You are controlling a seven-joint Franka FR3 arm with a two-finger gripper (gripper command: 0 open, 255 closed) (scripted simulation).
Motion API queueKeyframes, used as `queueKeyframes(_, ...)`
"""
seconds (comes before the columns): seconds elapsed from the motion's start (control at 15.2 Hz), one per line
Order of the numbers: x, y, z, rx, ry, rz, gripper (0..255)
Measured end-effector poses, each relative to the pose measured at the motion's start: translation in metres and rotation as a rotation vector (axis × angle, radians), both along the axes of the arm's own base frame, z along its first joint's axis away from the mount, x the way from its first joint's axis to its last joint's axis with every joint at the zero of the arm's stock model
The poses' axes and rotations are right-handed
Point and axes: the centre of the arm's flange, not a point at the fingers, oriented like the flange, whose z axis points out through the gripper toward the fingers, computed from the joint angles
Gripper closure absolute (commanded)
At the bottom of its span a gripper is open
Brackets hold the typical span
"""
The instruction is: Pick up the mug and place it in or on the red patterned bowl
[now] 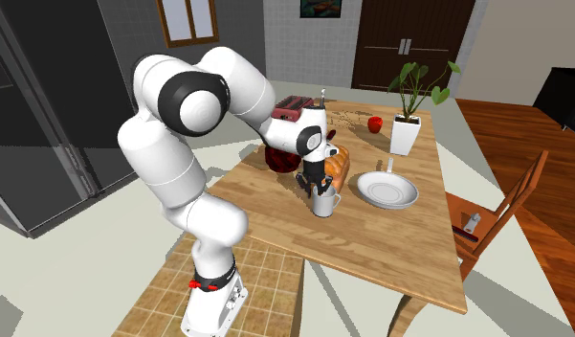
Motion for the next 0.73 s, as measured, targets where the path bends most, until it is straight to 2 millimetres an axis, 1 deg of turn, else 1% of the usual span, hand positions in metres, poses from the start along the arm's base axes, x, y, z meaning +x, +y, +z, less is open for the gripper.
queueKeyframes(0.53,0.000,0.000,0.000,0.000,0.000,0.000,255)
queueKeyframes(0.73,-0.001,-0.001,0.012,0.000,0.000,0.000,255)
